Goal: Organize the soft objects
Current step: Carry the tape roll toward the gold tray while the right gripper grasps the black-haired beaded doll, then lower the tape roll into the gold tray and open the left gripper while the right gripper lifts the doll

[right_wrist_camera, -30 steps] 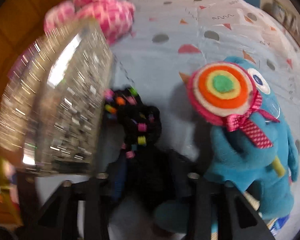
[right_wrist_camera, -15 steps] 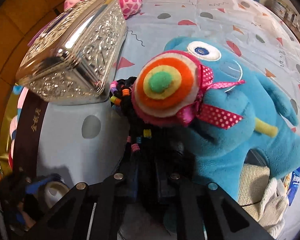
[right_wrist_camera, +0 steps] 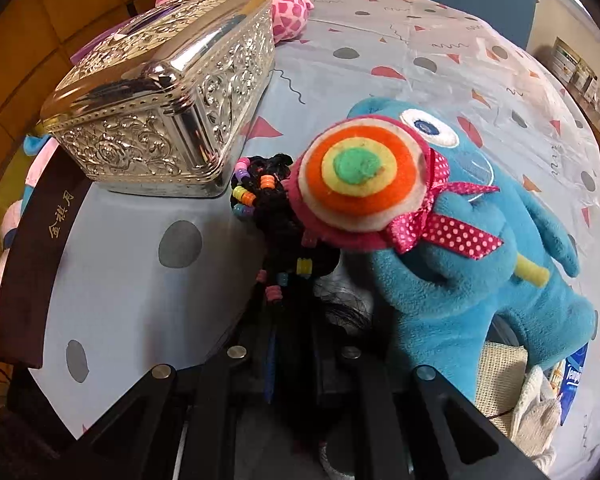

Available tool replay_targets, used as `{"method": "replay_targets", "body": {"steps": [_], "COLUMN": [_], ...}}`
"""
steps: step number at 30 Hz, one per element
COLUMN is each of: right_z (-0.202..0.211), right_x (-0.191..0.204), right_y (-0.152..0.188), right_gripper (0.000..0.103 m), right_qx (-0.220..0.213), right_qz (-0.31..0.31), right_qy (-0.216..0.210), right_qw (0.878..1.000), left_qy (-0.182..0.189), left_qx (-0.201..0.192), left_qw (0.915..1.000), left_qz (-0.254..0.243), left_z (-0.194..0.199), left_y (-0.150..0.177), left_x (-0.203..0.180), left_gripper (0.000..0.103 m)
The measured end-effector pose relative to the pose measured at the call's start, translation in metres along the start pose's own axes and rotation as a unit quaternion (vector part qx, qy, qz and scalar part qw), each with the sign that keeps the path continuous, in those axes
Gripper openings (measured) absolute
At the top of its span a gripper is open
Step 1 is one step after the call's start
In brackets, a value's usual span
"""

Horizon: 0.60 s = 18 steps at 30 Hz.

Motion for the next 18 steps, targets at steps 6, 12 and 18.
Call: {"method": "replay_targets", "body": {"steps": [6, 12, 18], "right_z": [-0.009, -0.012, -0.010], "right_x": [0.019, 0.024, 0.022], "right_y": [-0.010, -0.013, -0.013], "right_gripper": [0.013, 0.013, 0.014], "right_qx": [-0.003, -0.004, -0.005], "right_qz": [0.011, 0.009, 0.009], "right_qy": [0.012, 0.012, 0.013], "right_qw": [1.000, 1.000, 1.000], "left_qy": [-0.105, -0.155, -0.177], "left_qx": [0.045, 0.065, 0.074], "left_qw": [0.9888, 0.9771, 0.9728], "left_qz": [0.096, 0.130, 0.130], "left_z": [-0.026, -0.050, -0.074], "left_y": [-0.011, -0.024, -0.034], "left_x": [0.110, 0.163, 0.180], "left_gripper": [0.052, 0.052, 0.052]}}
Point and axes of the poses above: each gripper's, at about its wrist camera, not at the fingertips, and z roughly against the way its jaws point, x to its left, y to its underside, the point moved 1 cm from there along -z, roughly the way its jaws point, and after that the axes turned 1 degree about x, right-handed, at the moved point
